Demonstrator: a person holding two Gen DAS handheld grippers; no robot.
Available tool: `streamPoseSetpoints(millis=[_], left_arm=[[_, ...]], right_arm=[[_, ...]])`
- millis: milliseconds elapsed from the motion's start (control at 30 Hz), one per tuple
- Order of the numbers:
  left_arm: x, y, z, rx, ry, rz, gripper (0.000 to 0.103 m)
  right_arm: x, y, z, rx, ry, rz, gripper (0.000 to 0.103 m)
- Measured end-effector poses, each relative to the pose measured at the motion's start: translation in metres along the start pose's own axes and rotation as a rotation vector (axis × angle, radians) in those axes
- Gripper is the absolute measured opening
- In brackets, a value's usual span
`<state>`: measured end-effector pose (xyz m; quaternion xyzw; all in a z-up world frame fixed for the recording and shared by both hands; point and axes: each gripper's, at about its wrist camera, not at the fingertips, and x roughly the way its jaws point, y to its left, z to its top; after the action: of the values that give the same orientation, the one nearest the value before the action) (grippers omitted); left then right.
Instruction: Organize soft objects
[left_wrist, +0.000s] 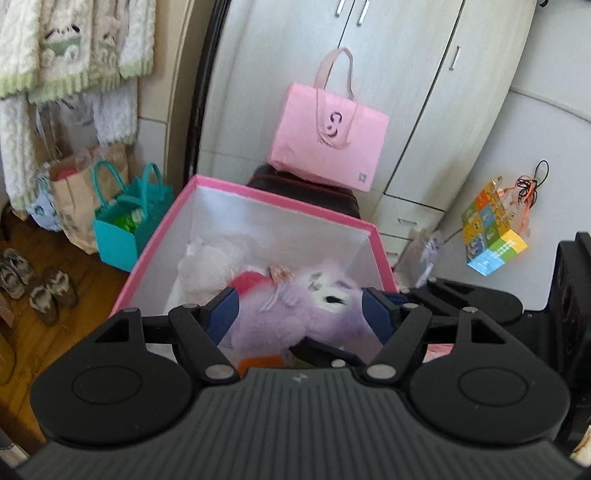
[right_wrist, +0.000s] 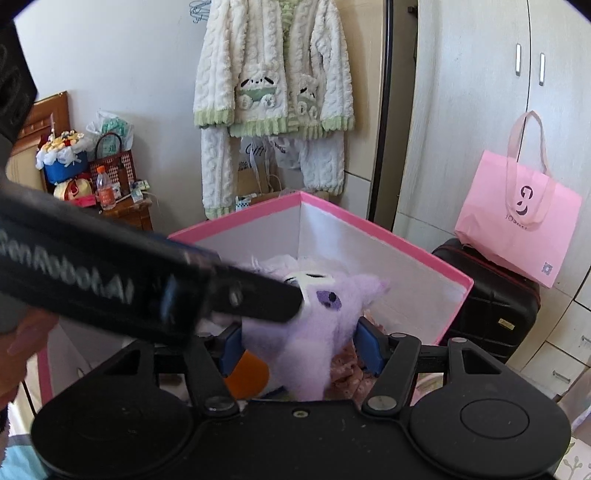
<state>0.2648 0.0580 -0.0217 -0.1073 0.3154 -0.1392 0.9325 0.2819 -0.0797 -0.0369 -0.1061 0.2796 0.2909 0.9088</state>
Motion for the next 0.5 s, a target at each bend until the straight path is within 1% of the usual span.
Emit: streamPoseSetpoints(millis=[100, 267, 333, 500], left_arm=[[-0.016, 0.001, -0.003, 0.007, -0.032, -0.002, 0.073], [-0.05, 0.005, -0.01, 0.008, -0.083, 0.0, 0.073], [-0.063, 0.006, -0.013, 0.008, -0.1, 0.004, 0.073], [-0.095, -0.003, -0.023, 0.047, -0.132, 0.008, 0.073]], right_arm=[[-0.01, 0.0, -0.007, 0.002, -0.019, -0.007, 0.069], [-0.045, 0.001, -0.024, 0.008, -0.07, -0.022, 0.069], [-0.06, 0.0, -0.032, 0.029, -0.093, -0.038, 0.069], [-0.1, -0.002, -0.052, 0.089, -0.128, -0.027, 0.069]])
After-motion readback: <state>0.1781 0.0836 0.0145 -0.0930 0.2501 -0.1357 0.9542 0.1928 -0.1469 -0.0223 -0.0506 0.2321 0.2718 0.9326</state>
